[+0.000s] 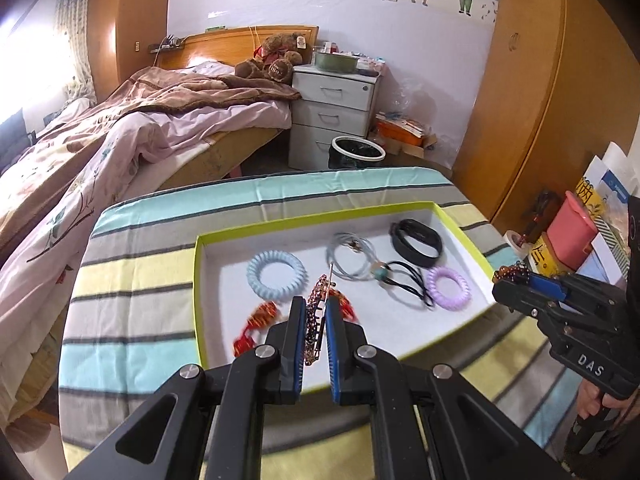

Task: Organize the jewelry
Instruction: 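Carry the pink clip and beaded bracelet into the box and open both tools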

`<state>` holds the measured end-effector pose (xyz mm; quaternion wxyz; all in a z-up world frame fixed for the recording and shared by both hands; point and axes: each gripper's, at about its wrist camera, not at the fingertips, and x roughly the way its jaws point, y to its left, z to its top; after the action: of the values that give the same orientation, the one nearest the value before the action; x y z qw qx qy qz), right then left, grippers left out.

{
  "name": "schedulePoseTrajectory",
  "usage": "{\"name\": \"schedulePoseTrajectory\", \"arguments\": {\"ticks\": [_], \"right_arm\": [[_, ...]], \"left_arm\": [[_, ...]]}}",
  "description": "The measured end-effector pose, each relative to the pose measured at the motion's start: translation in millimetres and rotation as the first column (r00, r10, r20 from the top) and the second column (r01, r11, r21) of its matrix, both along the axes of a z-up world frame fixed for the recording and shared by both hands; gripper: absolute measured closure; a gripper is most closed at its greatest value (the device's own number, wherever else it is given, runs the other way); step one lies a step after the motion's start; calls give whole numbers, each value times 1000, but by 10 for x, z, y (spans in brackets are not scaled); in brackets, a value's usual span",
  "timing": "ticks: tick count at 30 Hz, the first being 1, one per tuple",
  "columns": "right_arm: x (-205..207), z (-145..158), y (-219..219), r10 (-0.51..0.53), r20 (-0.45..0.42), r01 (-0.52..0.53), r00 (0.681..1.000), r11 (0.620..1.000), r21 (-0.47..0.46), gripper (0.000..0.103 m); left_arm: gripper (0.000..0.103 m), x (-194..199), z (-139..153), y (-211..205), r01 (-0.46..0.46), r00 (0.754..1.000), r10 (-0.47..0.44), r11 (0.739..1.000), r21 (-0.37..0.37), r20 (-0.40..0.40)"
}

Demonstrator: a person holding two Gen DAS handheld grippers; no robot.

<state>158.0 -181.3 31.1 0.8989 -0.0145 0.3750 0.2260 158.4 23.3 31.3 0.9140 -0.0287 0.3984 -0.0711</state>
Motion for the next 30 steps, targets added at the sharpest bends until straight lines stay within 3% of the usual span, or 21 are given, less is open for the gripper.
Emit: {"name": "schedulePoseTrajectory", "arguments": {"ticks": [13,30], "right_arm": [[550,-339,31,-35,-70,28,997,995,-93,80],[589,-446,75,-39,-71,28,997,988,-151,78]], "left_arm": [[93,485,-368,47,1,998,-2,1000,-5,-66],[93,542,-491,55,-4,996,1,999,-33,-93]]}}
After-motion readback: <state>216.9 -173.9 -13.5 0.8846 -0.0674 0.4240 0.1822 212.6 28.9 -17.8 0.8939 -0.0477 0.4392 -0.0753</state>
